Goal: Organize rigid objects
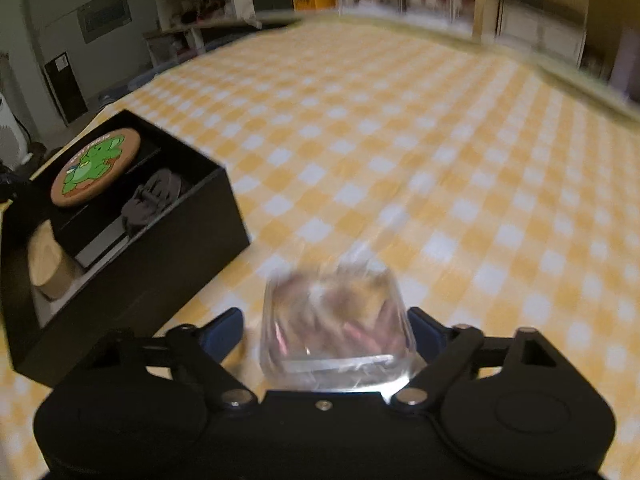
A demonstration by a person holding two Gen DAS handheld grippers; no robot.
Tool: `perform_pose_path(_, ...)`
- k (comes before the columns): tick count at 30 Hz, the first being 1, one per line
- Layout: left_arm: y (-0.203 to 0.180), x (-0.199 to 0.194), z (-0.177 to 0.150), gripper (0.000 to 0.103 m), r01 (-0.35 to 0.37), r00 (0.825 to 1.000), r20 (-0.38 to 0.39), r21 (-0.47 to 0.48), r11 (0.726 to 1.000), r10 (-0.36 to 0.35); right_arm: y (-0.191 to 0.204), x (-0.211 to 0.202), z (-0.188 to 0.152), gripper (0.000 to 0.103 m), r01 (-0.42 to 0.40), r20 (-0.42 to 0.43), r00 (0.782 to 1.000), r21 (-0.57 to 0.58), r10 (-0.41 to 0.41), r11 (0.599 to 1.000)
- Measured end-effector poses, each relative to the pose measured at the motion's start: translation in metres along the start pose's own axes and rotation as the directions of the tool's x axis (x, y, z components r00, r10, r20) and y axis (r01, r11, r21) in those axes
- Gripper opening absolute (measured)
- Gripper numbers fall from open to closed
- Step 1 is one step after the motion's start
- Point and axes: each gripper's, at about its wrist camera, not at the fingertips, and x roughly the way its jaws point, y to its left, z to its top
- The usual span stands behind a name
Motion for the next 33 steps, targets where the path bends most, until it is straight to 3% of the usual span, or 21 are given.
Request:
perform_pose_path(1, 0.000, 0.000, 0.000, 0.004, 0.000, 1.000, 0.000, 0.000, 1.000, 0.000, -0.001, -0.001, -0.001, 0.078, -0.013, -0.004, 1.000, 0.014, 0.013, 1.000)
perform_pose_path(4, 0.000, 0.000, 0.000, 0.004, -0.001, 1.000, 0.000, 0.000, 1.000, 0.001, 0.001, -0.003, -0.001, 0.078, -0.020, -0.016, 1.000, 0.019, 0.020, 1.000)
perform_pose_path(9, 0.000, 0.000, 0.000, 0.004, 0.005, 1.000, 0.001, -0.005, 1.000, -0.005, 0.008, -0.002, -0.002, 0.077, 0.037, -0.014, 0.999, 0.042, -0.037, 0.998)
perform_pose_path(15, 0.002, 0.000, 0.000, 0.004, 0.015, 1.000, 0.003, -0.017, 1.000, -0.015, 0.008, -0.022, 0.002, 0.076, 0.053, 0.041, 0.997, 0.124, -0.058, 0.991)
perform_pose_path(16, 0.002, 0.001, 0.000, 0.004, 0.016, 1.000, 0.003, -0.019, 1.000, -0.016, 0.009, -0.028, 0.004, 0.064, 0.054, 0.055, 0.997, 0.132, -0.061, 0.990)
perform_pose_path(18, 0.002, 0.001, 0.000, 0.004, 0.018, 1.000, 0.004, -0.022, 1.000, -0.018, 0.010, -0.039, 0.008, 0.015, 0.045, 0.077, 0.995, 0.166, -0.058, 0.985)
perform_pose_path(20, 0.003, 0.001, -0.001, 0.004, 0.021, 1.000, 0.004, -0.026, 0.999, -0.021, 0.010, -0.053, 0.012, 0.014, 0.104, 0.123, 0.984, 0.209, -0.132, 0.972)
perform_pose_path(23, 0.004, 0.000, -0.002, 0.004, 0.025, 1.000, 0.004, -0.030, 0.999, -0.024, 0.011, -0.063, 0.014, 0.018, 0.092, 0.124, 0.985, 0.221, -0.122, 0.971)
perform_pose_path(25, 0.005, -0.002, -0.002, 0.004, 0.027, 1.000, 0.007, -0.032, 0.999, -0.027, 0.014, -0.066, 0.012, 0.032, 0.089, 0.129, 0.985, 0.215, -0.118, 0.973)
perform_pose_path(29, 0.006, -0.004, -0.002, 0.004, 0.032, 0.999, 0.014, -0.039, 0.999, -0.032, 0.020, -0.058, 0.011, 0.033, 0.087, 0.112, 0.987, 0.219, -0.114, 0.972)
perform_pose_path(30, 0.006, -0.004, -0.002, 0.004, 0.034, 0.999, 0.014, -0.040, 0.999, -0.033, 0.022, -0.055, 0.011, 0.039, 0.083, 0.111, 0.988, 0.217, -0.109, 0.973)
perform_pose_path(33, 0.006, -0.004, -0.002, 0.004, 0.032, 0.999, 0.014, -0.039, 0.999, -0.032, 0.034, -0.049, 0.007, 0.077, 0.078, 0.136, 0.985, 0.172, -0.103, 0.982)
